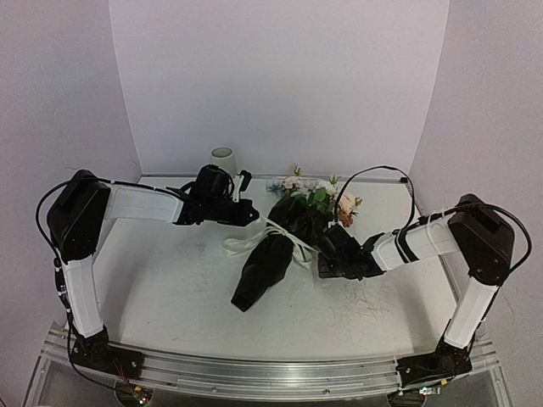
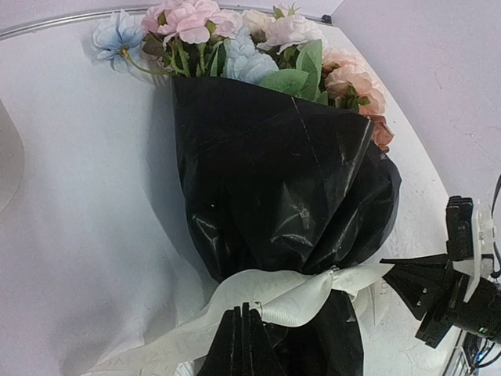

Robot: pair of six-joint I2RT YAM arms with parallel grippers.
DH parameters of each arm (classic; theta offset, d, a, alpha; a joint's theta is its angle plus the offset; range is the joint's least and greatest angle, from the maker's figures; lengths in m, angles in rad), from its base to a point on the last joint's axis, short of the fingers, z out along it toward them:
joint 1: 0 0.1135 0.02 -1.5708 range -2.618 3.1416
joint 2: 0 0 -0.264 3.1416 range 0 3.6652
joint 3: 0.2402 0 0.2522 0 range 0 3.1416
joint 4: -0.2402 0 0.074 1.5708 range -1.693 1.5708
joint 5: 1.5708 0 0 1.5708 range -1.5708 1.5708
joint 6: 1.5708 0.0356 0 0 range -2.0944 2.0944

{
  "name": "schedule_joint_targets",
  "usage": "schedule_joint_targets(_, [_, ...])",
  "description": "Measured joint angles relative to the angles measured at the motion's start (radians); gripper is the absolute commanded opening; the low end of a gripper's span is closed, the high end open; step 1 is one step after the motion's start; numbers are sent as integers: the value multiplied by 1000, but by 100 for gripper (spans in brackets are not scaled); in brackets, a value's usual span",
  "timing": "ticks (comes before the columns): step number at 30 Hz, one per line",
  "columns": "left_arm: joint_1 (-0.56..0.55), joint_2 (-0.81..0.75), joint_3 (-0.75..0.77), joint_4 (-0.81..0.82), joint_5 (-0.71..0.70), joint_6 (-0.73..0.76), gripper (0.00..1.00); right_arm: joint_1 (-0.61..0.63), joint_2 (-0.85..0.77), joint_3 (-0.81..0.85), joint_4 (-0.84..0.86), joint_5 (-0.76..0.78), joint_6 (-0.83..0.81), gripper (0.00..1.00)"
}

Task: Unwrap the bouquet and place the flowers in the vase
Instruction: Untie the ribbon from the wrapping paper.

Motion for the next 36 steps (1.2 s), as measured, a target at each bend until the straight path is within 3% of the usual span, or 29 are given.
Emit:
schedule_joint_targets(15, [-3,-63,-31,-22,-144,11,0,-144,-98,-56,-17,-42,16,0])
schedule_joint_targets(27, [-3,-154,-84,-45,-379,10,0,-227,-138,-86,-35,-59,16,0])
schedule_joint_targets(36, [-3,-177,-108,-45,-431,10,0,-301,-198,-135,-48,-65,19,0])
